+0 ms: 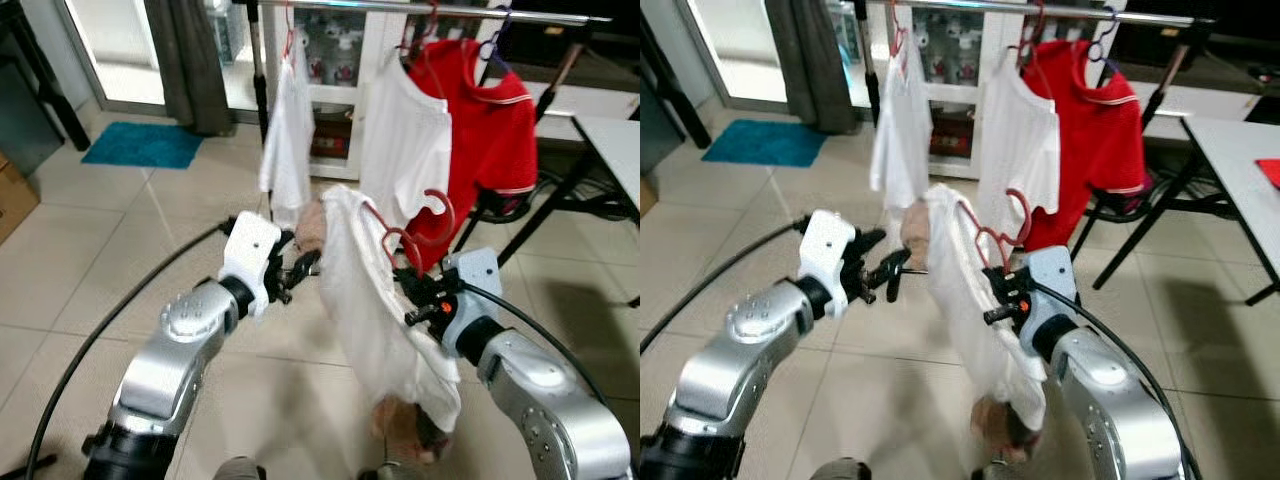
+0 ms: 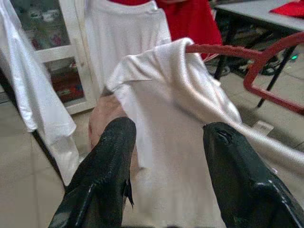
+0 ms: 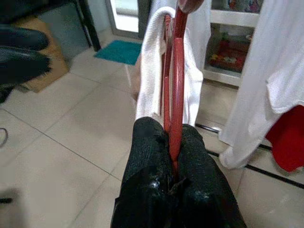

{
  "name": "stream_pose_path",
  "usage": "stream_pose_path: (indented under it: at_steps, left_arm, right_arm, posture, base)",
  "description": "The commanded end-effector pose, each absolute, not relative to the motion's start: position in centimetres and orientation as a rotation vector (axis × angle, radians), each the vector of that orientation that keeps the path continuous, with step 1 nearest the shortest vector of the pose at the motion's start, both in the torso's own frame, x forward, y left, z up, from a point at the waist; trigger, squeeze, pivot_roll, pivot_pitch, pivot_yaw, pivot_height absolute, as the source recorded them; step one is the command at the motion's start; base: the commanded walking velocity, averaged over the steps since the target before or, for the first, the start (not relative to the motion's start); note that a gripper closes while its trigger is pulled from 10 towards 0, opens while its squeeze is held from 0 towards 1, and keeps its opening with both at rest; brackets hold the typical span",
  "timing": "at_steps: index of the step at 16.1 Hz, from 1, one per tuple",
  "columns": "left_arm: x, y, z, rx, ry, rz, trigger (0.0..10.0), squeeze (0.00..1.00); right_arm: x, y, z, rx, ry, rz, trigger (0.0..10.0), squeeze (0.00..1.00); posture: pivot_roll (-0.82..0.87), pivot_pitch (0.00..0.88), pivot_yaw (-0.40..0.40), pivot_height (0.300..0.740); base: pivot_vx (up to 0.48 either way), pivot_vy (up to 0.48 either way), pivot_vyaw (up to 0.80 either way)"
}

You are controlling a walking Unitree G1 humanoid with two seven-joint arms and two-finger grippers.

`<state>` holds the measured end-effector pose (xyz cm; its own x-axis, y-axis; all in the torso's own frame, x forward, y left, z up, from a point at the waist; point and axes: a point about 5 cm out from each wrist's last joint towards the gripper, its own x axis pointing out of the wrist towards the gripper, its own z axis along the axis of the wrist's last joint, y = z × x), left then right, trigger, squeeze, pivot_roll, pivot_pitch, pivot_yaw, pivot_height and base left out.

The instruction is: Hang hanger

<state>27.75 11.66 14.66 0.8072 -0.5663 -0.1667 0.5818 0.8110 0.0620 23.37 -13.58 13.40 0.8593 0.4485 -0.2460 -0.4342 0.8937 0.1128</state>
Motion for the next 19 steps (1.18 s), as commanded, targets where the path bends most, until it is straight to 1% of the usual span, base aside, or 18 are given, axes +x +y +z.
stream_pose_path:
  at_steps: [1, 2, 4, 7, 8, 9, 10, 11, 13, 14, 15, 16, 19]
  left_arm:
    - [28.1, 11.8, 14.6, 0.088, 0.151, -0.622, 10.0, 0.31]
    - [28.3, 11.5, 14.8, 0.065, 0.144, -0.638, 10.0, 1.00]
    - [29.4, 10.9, 15.4, 0.033, 0.127, -0.662, 10.0, 1.00]
    - [30.2, 10.3, 15.9, -0.025, 0.119, -0.732, 10.0, 1.00]
    - [30.3, 10.2, 16.0, -0.050, 0.119, -0.745, 10.0, 0.72]
    - [30.3, 9.9, 15.9, -0.083, 0.131, -0.769, 10.0, 0.29]
    - [30.3, 9.7, 15.9, -0.091, 0.135, -0.780, 10.0, 0.29]
    - [30.4, 9.4, 15.7, -0.097, 0.158, -0.798, 10.0, 0.00]
    - [30.5, 9.1, 15.4, -0.105, 0.190, -0.794, 10.0, 0.00]
    - [30.8, 9.0, 15.1, -0.153, 0.237, -0.777, 10.0, 0.00]
    - [30.9, 9.0, 15.1, -0.185, 0.251, -0.764, 4.0, 0.00]
    - [31.1, 9.1, 15.0, -0.268, 0.285, -0.733, 0.0, 0.00]
    - [31.2, 9.1, 14.9, -0.344, 0.318, -0.713, 0.0, 0.00]
  right_arm:
    - [23.6, -13.3, 14.9, 0.049, 0.193, 0.504, 0.0, 0.00]
    - [23.7, -13.2, 15.1, 0.045, 0.188, 0.516, 0.0, 0.00]
    - [23.9, -13.0, 15.7, 0.033, 0.158, 0.555, 0.0, 0.00]
    - [24.1, -12.5, 16.5, -0.008, 0.129, 0.606, 0.0, 0.00]
    - [24.0, -12.4, 16.6, -0.009, 0.126, 0.613, 0.0, 0.00]
    - [24.0, -12.2, 16.7, -0.016, 0.123, 0.624, 0.0, 0.00]
    - [24.0, -12.2, 16.7, -0.020, 0.122, 0.629, 0.0, 0.00]
    - [24.0, -12.1, 16.8, -0.028, 0.118, 0.637, 0.0, 0.00]
    - [24.0, -12.0, 16.9, -0.032, 0.113, 0.641, 0.0, 0.00]
    - [24.1, -12.0, 17.0, -0.038, 0.107, 0.644, 0.0, 0.00]
    - [24.1, -12.0, 17.0, -0.043, 0.106, 0.644, 0.0, 0.00]
    - [24.1, -12.1, 17.1, -0.050, 0.106, 0.645, 0.0, 0.00]
    - [24.0, -12.1, 17.0, -0.054, 0.108, 0.646, 0.0, 0.00]
  posture:
    - [-0.03, 0.057, -0.026, 0.740]
    - [-0.03, 0.049, -0.030, 0.740]
    - [-0.04, 0.039, -0.031, 0.740]
    - [-0.04, 0.027, -0.033, 0.740]
    - [-0.04, 0.023, -0.034, 0.740]
    - [-0.04, 0.020, -0.034, 0.740]
    - [-0.04, 0.020, -0.034, 0.740]
    - [-0.05, 0.012, -0.028, 0.740]
    - [-0.05, 0.008, -0.026, 0.740]
    - [-0.05, 0.006, -0.023, 0.740]
    - [-0.05, 0.004, -0.023, 0.740]
    - [-0.05, 0.004, -0.023, 0.740]
    - [-0.05, 0.005, -0.023, 0.740]
  base:
    - [0.000, 0.000, 0.00]
    - [0.000, 0.000, 0.00]
    - [0.000, 0.000, 0.00]
    - [0.000, 0.000, 0.00]
    - [0.000, 0.000, 0.00]
    - [0.000, 0.000, 0.00]
    - [0.000, 0.000, 0.00]
    - [0.000, 0.000, 0.00]
    - [0.000, 0.000, 0.00]
    - [0.000, 0.000, 0.00]
    - [0.000, 0.000, 0.00]
    - [0.000, 0.000, 0.00]
    - [0.000, 0.000, 0.00]
